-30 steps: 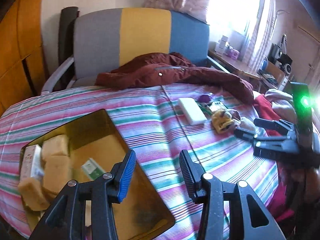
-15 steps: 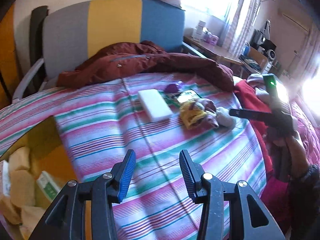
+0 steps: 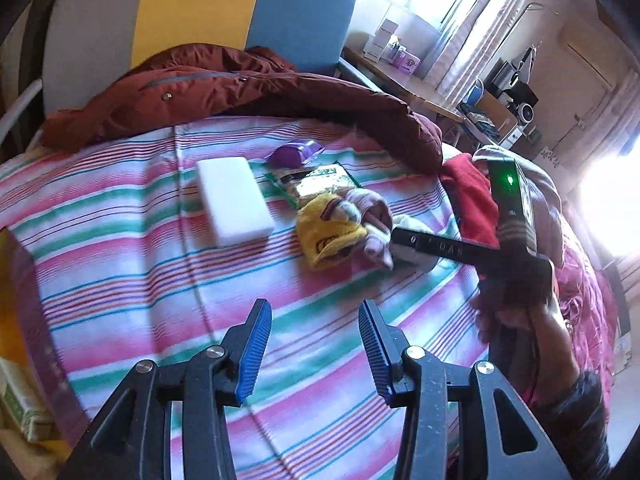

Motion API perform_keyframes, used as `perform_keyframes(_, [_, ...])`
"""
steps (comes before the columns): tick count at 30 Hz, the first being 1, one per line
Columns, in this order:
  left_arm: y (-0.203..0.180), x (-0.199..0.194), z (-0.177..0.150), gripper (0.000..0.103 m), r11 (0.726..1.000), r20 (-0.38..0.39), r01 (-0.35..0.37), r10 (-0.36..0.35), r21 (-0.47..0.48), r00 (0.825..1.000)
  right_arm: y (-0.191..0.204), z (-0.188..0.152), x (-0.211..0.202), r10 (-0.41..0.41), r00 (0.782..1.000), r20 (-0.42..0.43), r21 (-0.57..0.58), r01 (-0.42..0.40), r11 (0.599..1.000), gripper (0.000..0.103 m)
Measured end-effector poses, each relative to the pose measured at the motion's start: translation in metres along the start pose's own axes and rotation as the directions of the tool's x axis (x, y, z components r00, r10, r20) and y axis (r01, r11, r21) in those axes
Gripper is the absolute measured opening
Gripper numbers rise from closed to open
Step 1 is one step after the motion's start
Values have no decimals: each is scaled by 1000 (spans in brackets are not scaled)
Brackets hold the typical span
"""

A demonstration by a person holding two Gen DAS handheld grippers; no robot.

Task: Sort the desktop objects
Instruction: 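Grasp the yellow knit cap with left gripper while right gripper grasps white sock, then carry the yellow cap and white sock to the tin tray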

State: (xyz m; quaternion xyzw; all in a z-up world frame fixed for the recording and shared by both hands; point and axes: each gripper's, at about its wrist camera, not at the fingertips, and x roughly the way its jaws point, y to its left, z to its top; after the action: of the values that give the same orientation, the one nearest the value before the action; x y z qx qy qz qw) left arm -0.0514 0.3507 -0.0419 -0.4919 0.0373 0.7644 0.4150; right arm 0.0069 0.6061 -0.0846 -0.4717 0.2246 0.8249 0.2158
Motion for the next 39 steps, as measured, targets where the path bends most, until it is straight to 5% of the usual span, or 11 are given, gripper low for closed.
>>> perform_keyframes(12, [-7,63,48,49,990,-56,86,-92,-111,994,-2,1,-9,26,999,18,-6,-26,1000,68])
perform_keyframes(23, [1,113,69,50,979,-106,53,-75,-198,992,-11,5,-27,39,996,80,23,-41,999,68])
perform_keyframes(33, [-21,126,57,36,999,-86,-23,21,-32,996,-10,6,-32,46,994,100,8,-47,999,68])
perform_keyframes(39, [-12,100,48,31,999,-46,-22,20,-45,999,-7,6,-34,37,993,114,-16,-35,999,68])
